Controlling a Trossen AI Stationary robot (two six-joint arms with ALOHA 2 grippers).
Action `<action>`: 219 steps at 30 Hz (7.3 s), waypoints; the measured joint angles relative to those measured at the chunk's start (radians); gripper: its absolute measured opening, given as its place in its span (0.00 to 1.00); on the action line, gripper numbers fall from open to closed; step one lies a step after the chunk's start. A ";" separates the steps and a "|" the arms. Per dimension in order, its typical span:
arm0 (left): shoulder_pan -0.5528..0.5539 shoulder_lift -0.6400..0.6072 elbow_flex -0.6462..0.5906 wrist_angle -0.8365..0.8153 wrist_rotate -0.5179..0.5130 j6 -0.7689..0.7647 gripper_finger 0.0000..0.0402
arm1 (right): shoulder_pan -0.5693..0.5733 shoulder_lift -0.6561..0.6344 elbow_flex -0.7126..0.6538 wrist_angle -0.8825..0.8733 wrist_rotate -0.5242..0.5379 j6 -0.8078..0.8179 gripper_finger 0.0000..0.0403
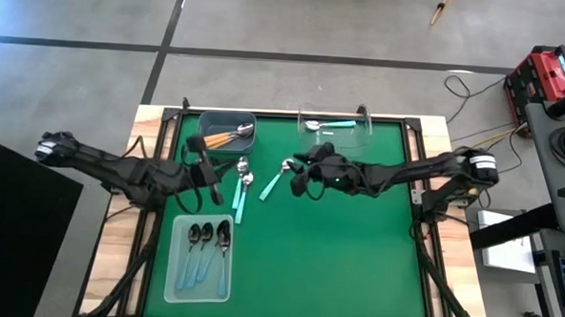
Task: Sort silverware by color (type)
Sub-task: Adjust the light blue spoon, then put the light blue spoon into the transparent bin
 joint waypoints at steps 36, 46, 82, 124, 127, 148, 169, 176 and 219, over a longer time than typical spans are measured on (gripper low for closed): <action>0.168 -0.185 -0.070 0.115 0.099 0.288 0.00 | -0.002 0.598 0.755 -0.757 0.008 0.317 0.37; 0.169 -0.186 -0.070 0.116 0.097 0.287 0.00 | -0.002 0.734 0.869 -0.819 -0.058 0.316 0.30; 0.168 -0.163 -0.070 0.115 0.120 0.286 0.00 | 0.077 0.639 0.898 -1.472 -0.284 0.321 0.02; 0.168 -0.127 -0.070 0.110 0.156 0.308 0.00 | -0.075 0.452 0.614 -1.201 -0.332 0.226 0.02; 0.168 -0.127 -0.070 0.110 0.156 0.308 0.00 | -0.081 0.385 0.516 -1.081 -0.334 0.228 0.02; 0.168 -0.126 -0.070 0.119 0.157 0.312 0.00 | -0.063 0.277 0.343 -0.833 -0.325 0.473 0.35; 0.168 -0.120 -0.070 0.127 0.158 0.317 0.00 | -0.054 0.412 0.339 -0.810 -0.298 0.489 0.53; 0.168 -0.120 -0.070 0.127 0.159 0.317 0.00 | -0.053 0.442 0.343 -0.811 -0.286 0.488 0.47; 0.399 0.049 -0.080 0.225 1.149 0.293 0.42 | 0.116 -0.063 -0.032 -0.045 -0.598 0.117 0.11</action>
